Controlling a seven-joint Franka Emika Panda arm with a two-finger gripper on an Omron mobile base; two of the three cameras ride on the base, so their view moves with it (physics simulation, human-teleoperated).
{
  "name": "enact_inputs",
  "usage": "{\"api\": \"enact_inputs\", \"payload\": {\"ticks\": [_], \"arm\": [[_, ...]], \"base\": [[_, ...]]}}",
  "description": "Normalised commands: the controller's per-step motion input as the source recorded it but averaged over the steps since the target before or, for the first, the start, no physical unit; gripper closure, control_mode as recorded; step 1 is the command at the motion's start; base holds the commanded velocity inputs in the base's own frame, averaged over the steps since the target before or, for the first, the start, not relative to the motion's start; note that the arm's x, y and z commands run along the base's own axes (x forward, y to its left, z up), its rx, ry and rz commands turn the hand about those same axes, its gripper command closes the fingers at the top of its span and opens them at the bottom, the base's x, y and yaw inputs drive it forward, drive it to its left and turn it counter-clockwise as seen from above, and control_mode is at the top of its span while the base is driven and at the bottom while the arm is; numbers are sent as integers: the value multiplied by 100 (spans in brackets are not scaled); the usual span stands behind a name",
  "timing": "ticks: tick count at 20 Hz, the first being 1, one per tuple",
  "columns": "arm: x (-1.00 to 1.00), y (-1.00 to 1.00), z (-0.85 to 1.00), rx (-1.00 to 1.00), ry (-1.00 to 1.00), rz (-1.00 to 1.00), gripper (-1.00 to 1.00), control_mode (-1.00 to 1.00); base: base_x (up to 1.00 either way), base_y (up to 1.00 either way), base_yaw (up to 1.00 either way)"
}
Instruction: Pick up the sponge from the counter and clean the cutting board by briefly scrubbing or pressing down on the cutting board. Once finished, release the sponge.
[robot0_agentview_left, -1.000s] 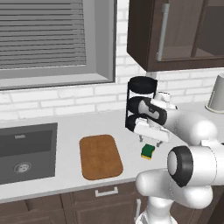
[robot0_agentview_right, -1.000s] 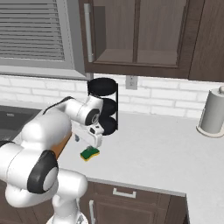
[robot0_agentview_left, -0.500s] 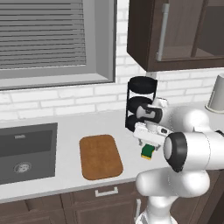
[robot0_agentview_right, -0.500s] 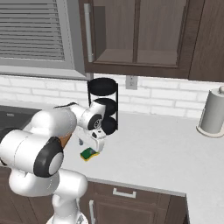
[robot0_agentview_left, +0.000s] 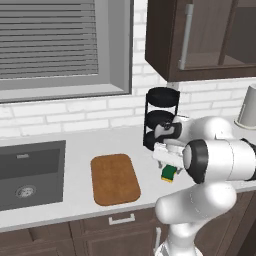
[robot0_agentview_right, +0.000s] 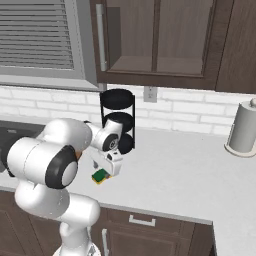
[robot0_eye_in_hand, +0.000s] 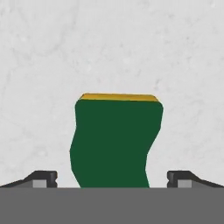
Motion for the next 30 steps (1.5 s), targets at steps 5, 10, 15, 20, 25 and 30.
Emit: {"api": "enact_inputs", "payload": {"ticks": [5,10,15,20,25,30], "arm": [[0,0,-22,-3,0,-4,-100,-100],[0,0,-9,-2,0,-5,-100,-100],[1,0,-2,-3,0,-5,-100,-100],[6,0,-13,-6,2,-4,100,-100],[0,0,-3,-1,0,-2,100,-100],[-1,8,36,-1,0,-6,100,-100]], "base": [[0,0,0],[0,0,0],[0,0,0],[0,0,0],[0,0,0],[0,0,0]]}}
